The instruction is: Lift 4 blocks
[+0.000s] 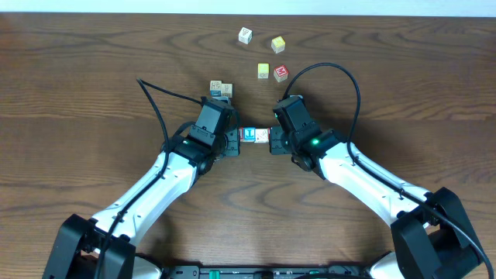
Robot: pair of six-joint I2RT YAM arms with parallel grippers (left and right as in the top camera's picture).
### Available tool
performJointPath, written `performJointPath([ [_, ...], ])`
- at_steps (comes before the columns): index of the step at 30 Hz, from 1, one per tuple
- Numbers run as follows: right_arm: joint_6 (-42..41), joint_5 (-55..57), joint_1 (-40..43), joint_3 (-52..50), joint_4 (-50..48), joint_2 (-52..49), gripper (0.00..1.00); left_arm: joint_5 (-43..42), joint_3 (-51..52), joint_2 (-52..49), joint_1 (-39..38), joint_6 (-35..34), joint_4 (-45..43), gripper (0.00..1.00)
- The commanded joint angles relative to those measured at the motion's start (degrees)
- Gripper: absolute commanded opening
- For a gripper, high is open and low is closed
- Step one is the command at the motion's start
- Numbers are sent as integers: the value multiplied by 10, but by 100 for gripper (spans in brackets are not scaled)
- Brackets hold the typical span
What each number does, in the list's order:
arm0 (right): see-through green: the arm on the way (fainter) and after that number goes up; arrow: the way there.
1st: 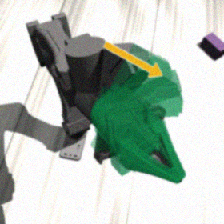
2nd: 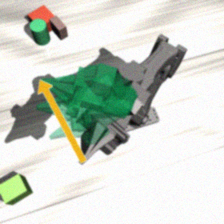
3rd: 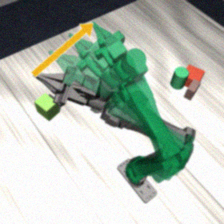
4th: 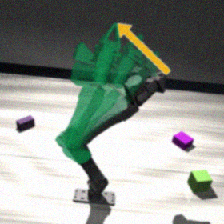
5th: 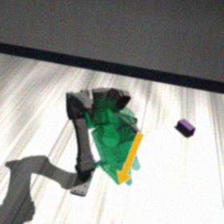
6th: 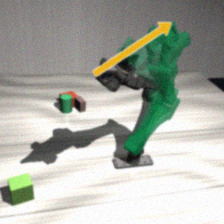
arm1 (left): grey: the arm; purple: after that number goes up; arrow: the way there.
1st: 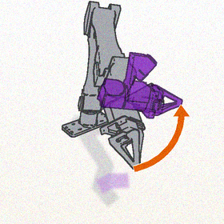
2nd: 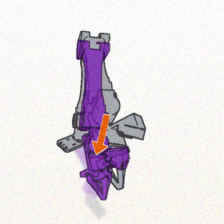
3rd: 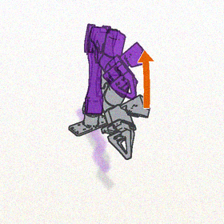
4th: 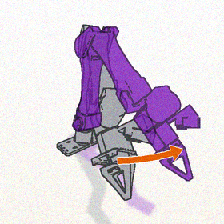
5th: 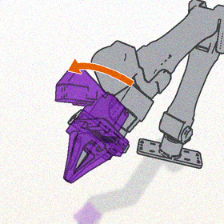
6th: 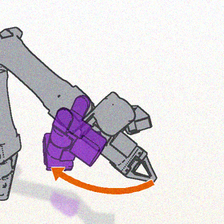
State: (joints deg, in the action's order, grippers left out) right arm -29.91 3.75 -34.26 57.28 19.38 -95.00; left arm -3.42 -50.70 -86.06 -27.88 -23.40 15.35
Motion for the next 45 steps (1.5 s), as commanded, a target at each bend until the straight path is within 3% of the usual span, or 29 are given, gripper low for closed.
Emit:
performJointPath([
  [1,0,-156,-65,31,-33,-3,1,-134,-8,0,-47,-10,-27,7],
  [19,-87,-160,-70,31,-38,-3,1,-135,-8,0,-47,-10,-26,7],
  [45,-84,-165,-66,31,-50,3,1,-137,-8,0,-47,-10,-26,7],
])
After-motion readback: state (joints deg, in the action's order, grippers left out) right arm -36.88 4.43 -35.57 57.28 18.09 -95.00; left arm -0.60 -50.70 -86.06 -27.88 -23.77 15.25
